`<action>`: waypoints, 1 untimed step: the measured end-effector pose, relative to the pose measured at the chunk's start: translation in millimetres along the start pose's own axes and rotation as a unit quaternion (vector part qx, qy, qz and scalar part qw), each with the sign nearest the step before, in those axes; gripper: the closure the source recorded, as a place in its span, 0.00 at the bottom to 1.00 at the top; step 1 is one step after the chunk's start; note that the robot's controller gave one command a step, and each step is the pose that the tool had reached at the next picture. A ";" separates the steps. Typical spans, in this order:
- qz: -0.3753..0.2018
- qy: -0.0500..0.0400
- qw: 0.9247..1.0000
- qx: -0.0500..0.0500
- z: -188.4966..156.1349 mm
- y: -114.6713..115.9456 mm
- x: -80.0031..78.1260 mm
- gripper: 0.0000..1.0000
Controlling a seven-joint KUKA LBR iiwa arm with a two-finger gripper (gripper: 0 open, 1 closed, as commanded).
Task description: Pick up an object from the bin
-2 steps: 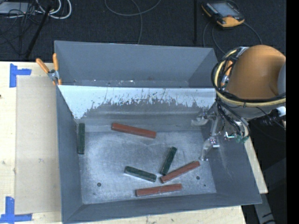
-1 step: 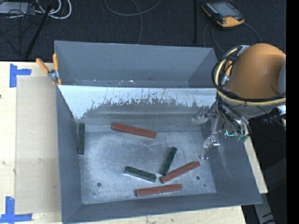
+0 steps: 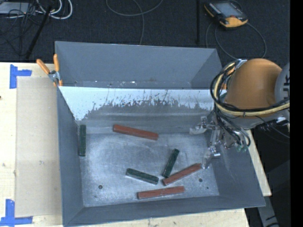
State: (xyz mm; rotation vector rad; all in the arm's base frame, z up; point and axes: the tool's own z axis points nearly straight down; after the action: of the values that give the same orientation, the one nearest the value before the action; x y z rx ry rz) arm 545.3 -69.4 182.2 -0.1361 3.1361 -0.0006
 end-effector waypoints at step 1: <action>0.103 -0.004 0.995 -0.001 107.6 3.1 -7.4 1.00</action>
Offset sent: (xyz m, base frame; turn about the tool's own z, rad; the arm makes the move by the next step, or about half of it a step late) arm 0.0000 0.0000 0.0000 0.0000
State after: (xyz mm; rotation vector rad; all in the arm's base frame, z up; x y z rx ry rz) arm 552.7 -65.7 74.6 0.1878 3.1253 0.0023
